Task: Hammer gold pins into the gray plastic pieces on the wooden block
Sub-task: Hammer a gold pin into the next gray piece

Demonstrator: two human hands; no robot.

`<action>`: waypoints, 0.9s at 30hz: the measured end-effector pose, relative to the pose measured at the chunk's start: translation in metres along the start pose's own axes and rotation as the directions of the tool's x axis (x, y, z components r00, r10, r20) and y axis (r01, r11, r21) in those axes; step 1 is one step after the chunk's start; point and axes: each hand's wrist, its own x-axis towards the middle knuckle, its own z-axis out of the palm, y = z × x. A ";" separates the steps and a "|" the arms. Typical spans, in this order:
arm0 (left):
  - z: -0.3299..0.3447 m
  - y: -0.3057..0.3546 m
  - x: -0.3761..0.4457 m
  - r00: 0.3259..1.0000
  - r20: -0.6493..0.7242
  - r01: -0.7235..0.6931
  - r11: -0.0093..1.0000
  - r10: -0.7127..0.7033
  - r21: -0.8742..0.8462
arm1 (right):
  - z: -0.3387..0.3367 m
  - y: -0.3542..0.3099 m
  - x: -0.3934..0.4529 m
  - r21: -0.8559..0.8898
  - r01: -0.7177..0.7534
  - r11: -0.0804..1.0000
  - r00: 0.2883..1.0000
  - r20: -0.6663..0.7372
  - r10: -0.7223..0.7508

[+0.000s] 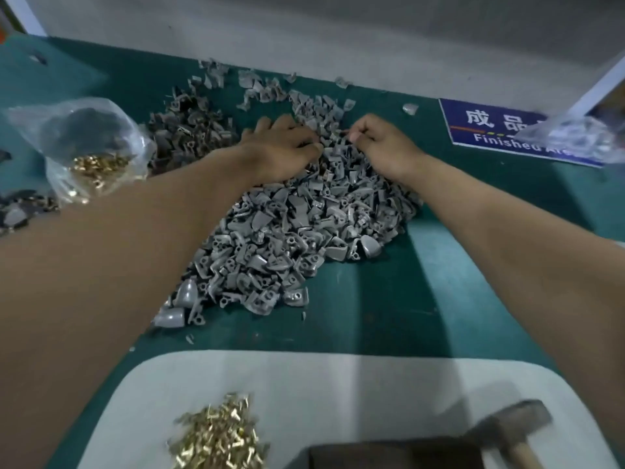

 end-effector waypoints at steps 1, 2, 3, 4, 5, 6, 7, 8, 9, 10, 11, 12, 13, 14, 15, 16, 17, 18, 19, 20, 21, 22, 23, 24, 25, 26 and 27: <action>0.002 0.002 -0.005 1.000 0.006 -0.006 1.000 0.006 -0.009 | 0.001 0.001 -0.007 -0.010 -0.007 1.000 1.000 -0.003 0.007; 0.005 0.005 -0.010 1.000 0.011 -0.020 1.000 0.020 -0.002 | 0.002 0.002 -0.013 -0.018 -0.012 1.000 1.000 -0.009 0.012; 0.007 0.006 -0.015 0.999 0.014 -0.034 0.999 0.034 0.001 | 0.003 0.003 -0.019 -0.023 -0.014 1.000 1.000 -0.019 0.013; 0.009 0.008 -0.019 0.999 0.017 -0.047 0.999 0.047 -0.006 | 0.004 0.004 -0.025 -0.028 -0.014 1.000 0.999 -0.031 0.013; 0.011 0.009 -0.024 0.998 0.012 -0.063 0.998 0.063 -0.014 | 0.005 0.005 -0.032 -0.031 -0.011 0.999 0.999 -0.046 0.010; 0.011 0.009 -0.028 0.997 0.002 -0.080 0.997 0.080 -0.016 | 0.007 0.006 -0.038 -0.032 -0.006 0.999 0.998 -0.060 0.004; 0.013 0.009 -0.033 0.995 -0.009 -0.098 0.995 0.098 -0.010 | 0.008 0.006 -0.045 -0.041 0.003 0.999 0.997 -0.072 -0.006; 0.014 0.010 -0.037 0.993 -0.019 -0.114 0.993 0.114 -0.001 | 0.009 0.005 -0.052 -0.062 0.020 0.998 0.996 -0.081 -0.025; 0.015 0.010 -0.041 0.991 -0.029 -0.128 0.992 0.128 0.010 | 0.010 0.004 -0.059 -0.090 0.040 0.995 0.995 -0.086 -0.047; 0.016 0.011 -0.045 0.990 -0.034 -0.138 0.990 0.138 0.016 | 0.010 0.004 -0.065 -0.110 0.054 0.992 0.994 -0.084 -0.063; 0.016 0.012 -0.050 0.989 -0.036 -0.145 0.989 0.146 0.018 | 0.011 0.003 -0.071 -0.115 0.057 0.992 0.995 -0.080 -0.066; 0.017 0.014 -0.054 0.988 -0.037 -0.151 0.988 0.152 0.017 | 0.011 0.003 -0.076 -0.112 0.051 0.992 0.995 -0.076 -0.059; 0.017 0.016 -0.058 0.987 -0.036 -0.157 0.987 0.158 0.017 | 0.011 0.002 -0.081 -0.113 0.042 0.993 0.996 -0.078 -0.051; 0.017 0.019 -0.062 0.986 -0.033 -0.162 0.987 0.163 0.021 | 0.011 0.002 -0.087 -0.120 0.035 0.992 0.996 -0.083 -0.046; 0.017 0.022 -0.066 0.986 -0.026 -0.166 0.986 0.166 0.029 | 0.011 0.001 -0.092 -0.123 0.032 0.992 0.995 -0.087 -0.043; 0.017 0.025 -0.071 0.985 -0.019 -0.169 0.985 0.170 0.042 | 0.011 0.000 -0.097 -0.119 0.032 0.992 0.995 -0.088 -0.043; 0.017 0.028 -0.076 0.984 -0.014 -0.175 0.983 0.176 0.059 | 0.012 -0.001 -0.103 -0.117 0.031 0.993 0.995 -0.087 -0.041; 0.017 0.032 -0.082 0.983 -0.012 -0.184 0.980 0.186 0.078 | 0.012 -0.001 -0.108 -0.119 0.028 0.992 0.996 -0.084 -0.038; 0.018 0.034 -0.088 0.980 -0.014 -0.196 0.976 0.198 0.098 | 0.012 -0.001 -0.113 -0.127 0.025 0.992 0.996 -0.081 -0.036; 0.019 0.037 -0.093 0.977 -0.016 -0.207 0.971 0.211 0.116 | 0.011 -0.002 -0.117 -0.139 0.023 0.990 0.997 -0.076 -0.034; 0.019 0.039 -0.098 0.976 -0.015 -0.215 0.968 0.219 0.130 | 0.010 -0.003 -0.121 -0.147 0.019 0.989 0.997 -0.065 -0.029; 0.019 0.041 -0.102 0.975 -0.009 -0.218 0.966 0.222 0.140 | 0.008 -0.005 -0.125 -0.154 0.015 0.988 0.999 -0.047 -0.023; 0.018 0.043 -0.106 0.975 -0.004 -0.219 0.965 0.222 0.145 | 0.006 -0.007 -0.128 -0.175 0.015 0.985 0.999 -0.026 -0.020; 0.016 0.044 -0.110 0.975 -0.003 -0.220 0.965 0.223 0.143 | 0.003 -0.009 -0.131 -0.207 0.022 0.978 1.000 -0.015 -0.025; 0.013 0.046 -0.114 0.973 -0.012 -0.226 0.966 0.229 0.128 | -0.001 -0.011 -0.135 -0.231 0.029 0.972 0.999 -0.021 -0.035; 0.010 0.047 -0.119 0.970 -0.035 -0.235 0.967 0.239 0.100 | -0.006 -0.013 -0.139 -0.222 0.031 0.974 0.998 -0.050 -0.043; 0.006 0.049 -0.125 0.966 -0.070 -0.246 0.968 0.250 0.055 | -0.010 -0.016 -0.145 -0.177 0.027 0.984 0.995 -0.089 -0.043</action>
